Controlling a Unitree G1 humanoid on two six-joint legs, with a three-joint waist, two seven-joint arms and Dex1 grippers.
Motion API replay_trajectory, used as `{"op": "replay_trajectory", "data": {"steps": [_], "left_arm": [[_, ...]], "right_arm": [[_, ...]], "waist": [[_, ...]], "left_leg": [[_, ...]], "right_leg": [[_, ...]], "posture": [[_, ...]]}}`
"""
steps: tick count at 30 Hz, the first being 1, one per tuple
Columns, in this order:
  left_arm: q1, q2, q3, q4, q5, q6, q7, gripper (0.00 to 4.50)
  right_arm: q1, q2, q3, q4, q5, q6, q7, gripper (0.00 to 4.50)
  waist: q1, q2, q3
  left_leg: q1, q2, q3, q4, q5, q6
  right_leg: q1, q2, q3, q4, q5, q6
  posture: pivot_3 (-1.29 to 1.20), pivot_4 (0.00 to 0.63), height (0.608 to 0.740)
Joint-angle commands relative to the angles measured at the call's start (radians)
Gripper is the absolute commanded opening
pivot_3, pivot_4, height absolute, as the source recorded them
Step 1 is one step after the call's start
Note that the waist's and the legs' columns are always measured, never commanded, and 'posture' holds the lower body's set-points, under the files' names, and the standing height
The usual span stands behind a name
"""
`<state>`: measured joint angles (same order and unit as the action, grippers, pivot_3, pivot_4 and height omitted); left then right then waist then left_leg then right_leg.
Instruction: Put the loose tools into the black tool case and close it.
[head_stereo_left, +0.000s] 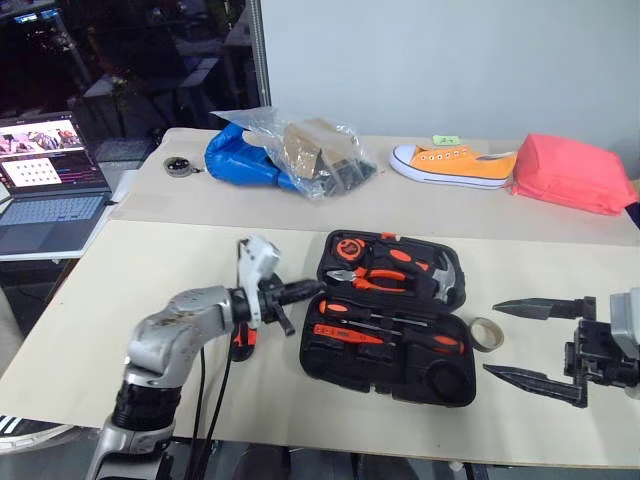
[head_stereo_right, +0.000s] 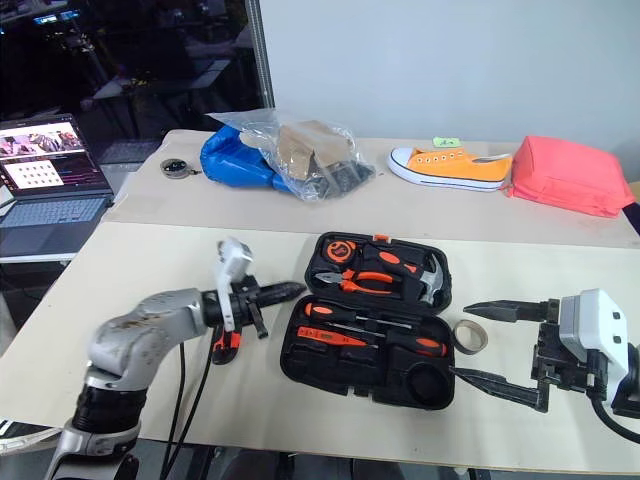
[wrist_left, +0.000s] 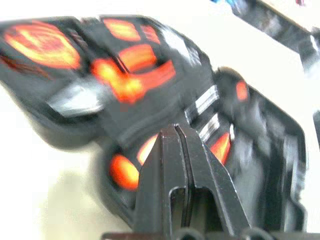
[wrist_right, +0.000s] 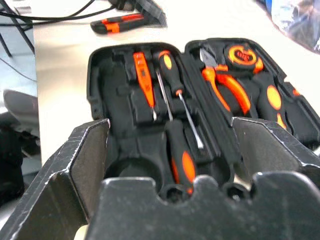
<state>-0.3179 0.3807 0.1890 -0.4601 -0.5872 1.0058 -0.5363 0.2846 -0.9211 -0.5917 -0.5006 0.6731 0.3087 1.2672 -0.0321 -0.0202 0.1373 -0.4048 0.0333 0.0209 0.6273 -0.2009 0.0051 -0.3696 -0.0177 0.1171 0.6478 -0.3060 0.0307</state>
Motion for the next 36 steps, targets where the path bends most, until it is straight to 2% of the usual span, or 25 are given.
{"op": "replay_trajectory", "data": {"steps": [1,4,5,7,12,18,21,22,24,27,29,31,32,34,36], "left_arm": [[0.086,0.015,0.096,-0.158,0.028,0.108,0.176,2.20],[0.144,0.009,0.120,-0.248,0.043,0.196,0.274,3.37],[0.155,0.002,0.122,-0.277,0.044,0.242,0.303,3.53],[0.159,-0.024,0.135,-0.320,0.048,0.342,0.363,4.39],[0.103,-0.110,0.106,-0.350,0.080,0.577,0.454,4.48],[0.098,-0.156,0.015,-0.228,0.181,0.609,0.552,4.48],[0.109,-0.175,-0.012,-0.205,0.216,0.600,0.569,3.80],[0.110,-0.180,-0.009,-0.203,0.223,0.598,0.568,3.35],[0.114,-0.182,-0.012,-0.205,0.234,0.587,0.562,2.74],[0.120,-0.182,0.006,-0.250,0.205,0.479,0.496,1.71],[0.118,-0.159,0.040,-0.292,0.165,0.408,0.420,1.68],[0.107,-0.061,0.069,-0.318,0.070,0.327,0.241,1.68],[0.095,0.020,0.056,-0.324,0.025,0.279,0.121,1.68],[0.071,0.159,0.000,-0.310,-0.036,0.196,-0.070,1.68],[0.008,0.302,-0.133,-0.243,-0.011,0.043,-0.280,1.68]], "right_arm": [[-0.040,0.007,0.045,-0.010,0.021,0.002,-0.017,4.50],[-0.080,0.006,0.086,0.007,0.020,0.003,-0.020,4.50],[-0.096,0.003,0.098,0.012,0.021,0.006,-0.020,4.50],[-0.130,-0.004,0.122,0.019,0.027,0.014,-0.019,4.50],[-0.210,-0.017,0.159,0.057,0.026,0.016,0.000,4.50],[-0.237,-0.018,0.165,0.070,0.015,0.008,0.002,4.50],[-0.219,-0.022,0.132,0.058,0.027,0.012,0.004,4.50],[-0.216,-0.024,0.127,0.056,0.029,0.014,0.004,4.50],[-0.209,-0.025,0.117,0.057,0.028,0.012,0.006,4.50],[-0.183,-0.017,0.103,0.057,0.021,0.004,0.006,4.50],[-0.165,-0.009,0.092,0.052,0.020,0.004,-0.001,4.50],[-0.138,0.000,0.073,0.049,0.015,0.002,-0.014,4.50],[-0.119,0.009,0.057,0.050,0.011,0.000,-0.023,4.50],[-0.085,0.026,0.023,0.061,0.002,-0.007,-0.035,4.50],[-0.029,0.052,-0.013,0.065,-0.013,-0.018,-0.043,4.50]], "waist": [[0.000,-0.001,0.000],[0.003,-0.001,0.001],[0.005,-0.001,0.001],[0.013,-0.002,0.001],[0.019,-0.002,0.001],[0.016,-0.002,0.001],[0.018,-0.001,0.000],[0.018,0.000,0.000],[0.017,0.000,0.000],[0.016,0.000,0.000],[0.017,-0.001,0.001],[0.017,-0.001,0.001],[0.017,-0.001,0.001],[0.017,-0.001,0.001],[0.022,0.001,0.000]], "left_leg": [[0.000,0.000,0.000,0.000,0.000,0.000],[0.001,-0.001,0.000,0.000,0.000,0.000],[0.001,-0.002,-0.001,0.001,0.000,0.000],[0.001,-0.002,-0.001,0.001,0.000,0.000],[0.002,-0.003,-0.002,0.002,0.001,0.000],[0.001,-0.004,-0.003,0.001,0.001,0.000],[0.001,-0.004,-0.003,0.001,0.000,0.000],[0.001,-0.004,-0.003,0.001,0.001,0.000],[0.002,-0.004,-0.003,0.001,0.001,0.000],[0.004,-0.004,-0.003,0.001,0.001,0.000],[0.005,-0.004,-0.003,0.001,0.001,0.000],[0.004,-0.004,-0.003,0.001,0.001,-0.001],[0.004,-0.004,-0.003,0.001,0.001,-0.001],[0.003,-0.003,-0.003,0.000,0.001,-0.002],[0.002,-0.003,-0.003,-0.001,0.002,-0.003]], "right_leg": [[0.000,-0.001,0.000,0.000,0.000,0.000],[0.000,-0.002,0.000,0.000,0.000,0.000],[0.001,-0.002,-0.001,0.000,0.000,0.001],[0.002,-0.002,-0.002,0.000,0.001,0.001],[0.003,-0.003,-0.003,0.000,0.001,0.002],[0.002,-0.003,-0.003,0.000,0.001,0.002],[0.002,-0.003,-0.003,0.000,0.001,0.001],[0.002,-0.003,-0.003,0.000,0.001,0.001],[0.003,-0.003,-0.003,0.000,0.001,0.001],[0.005,-0.003,-0.002,0.001,0.002,0.001],[0.005,-0.003,-0.003,0.000,0.001,0.001],[0.005,-0.003,-0.003,0.000,0.001,0.001],[0.005,-0.003,-0.003,0.000,0.001,0.001],[0.002,-0.002,-0.004,0.000,0.001,0.000],[0.002,-0.003,-0.007,-0.001,0.001,-0.002]], "posture": [[0.00,0.150,0.740],[0.00,0.150,0.740],[0.00,0.150,0.740],[0.00,0.150,0.740],[0.00,0.150,0.740],[0.00,0.150,0.740],[0.00,0.150,0.740],[0.00,0.150,0.740],[0.00,0.150,0.740],[0.00,0.150,0.740],[0.00,0.150,0.740],[0.00,0.150,0.740],[0.00,0.150,0.740],[0.00,0.150,0.740],[0.00,0.150,0.740]]}}
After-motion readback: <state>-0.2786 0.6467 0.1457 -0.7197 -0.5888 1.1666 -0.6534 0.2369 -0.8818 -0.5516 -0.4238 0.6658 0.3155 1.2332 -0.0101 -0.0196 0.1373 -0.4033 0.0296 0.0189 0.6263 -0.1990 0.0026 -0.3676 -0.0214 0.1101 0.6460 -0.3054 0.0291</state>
